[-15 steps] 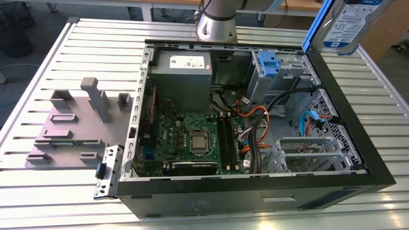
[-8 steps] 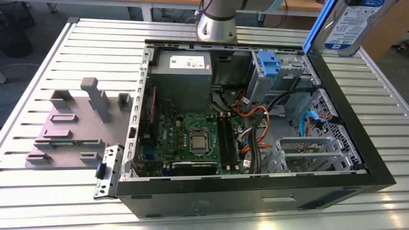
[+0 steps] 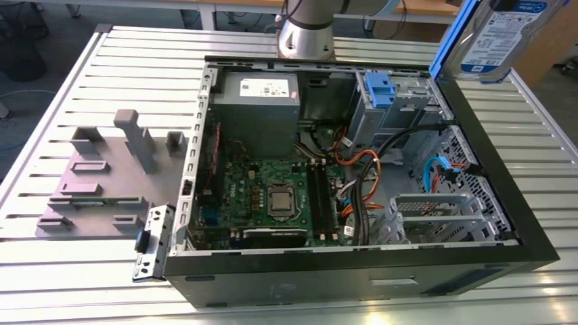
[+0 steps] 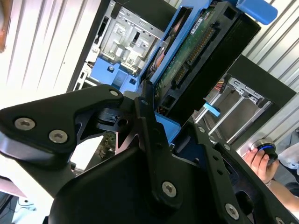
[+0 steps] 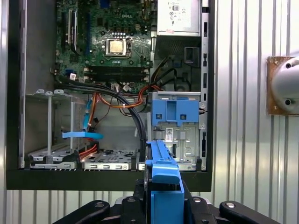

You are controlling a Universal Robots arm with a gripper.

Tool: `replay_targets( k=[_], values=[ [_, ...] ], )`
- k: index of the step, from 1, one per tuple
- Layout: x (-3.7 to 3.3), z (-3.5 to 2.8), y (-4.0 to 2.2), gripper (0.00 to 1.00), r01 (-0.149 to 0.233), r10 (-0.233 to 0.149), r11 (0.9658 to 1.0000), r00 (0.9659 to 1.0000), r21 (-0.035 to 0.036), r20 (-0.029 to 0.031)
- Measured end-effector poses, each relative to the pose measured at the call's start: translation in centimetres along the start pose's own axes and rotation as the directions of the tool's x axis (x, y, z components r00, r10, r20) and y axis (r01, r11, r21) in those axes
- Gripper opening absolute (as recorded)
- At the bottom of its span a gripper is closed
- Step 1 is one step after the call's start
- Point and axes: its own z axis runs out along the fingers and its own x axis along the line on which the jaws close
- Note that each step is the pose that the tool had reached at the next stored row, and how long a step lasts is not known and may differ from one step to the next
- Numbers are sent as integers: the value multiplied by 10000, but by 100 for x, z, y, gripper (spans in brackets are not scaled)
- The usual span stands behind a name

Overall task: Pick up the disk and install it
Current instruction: 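Pick up the disk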

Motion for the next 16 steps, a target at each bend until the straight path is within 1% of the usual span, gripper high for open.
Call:
replay_targets(
  k=[16],
  values=[
    [109,-3,0,37,0,0,10000,10000,0,-1]
  ],
)
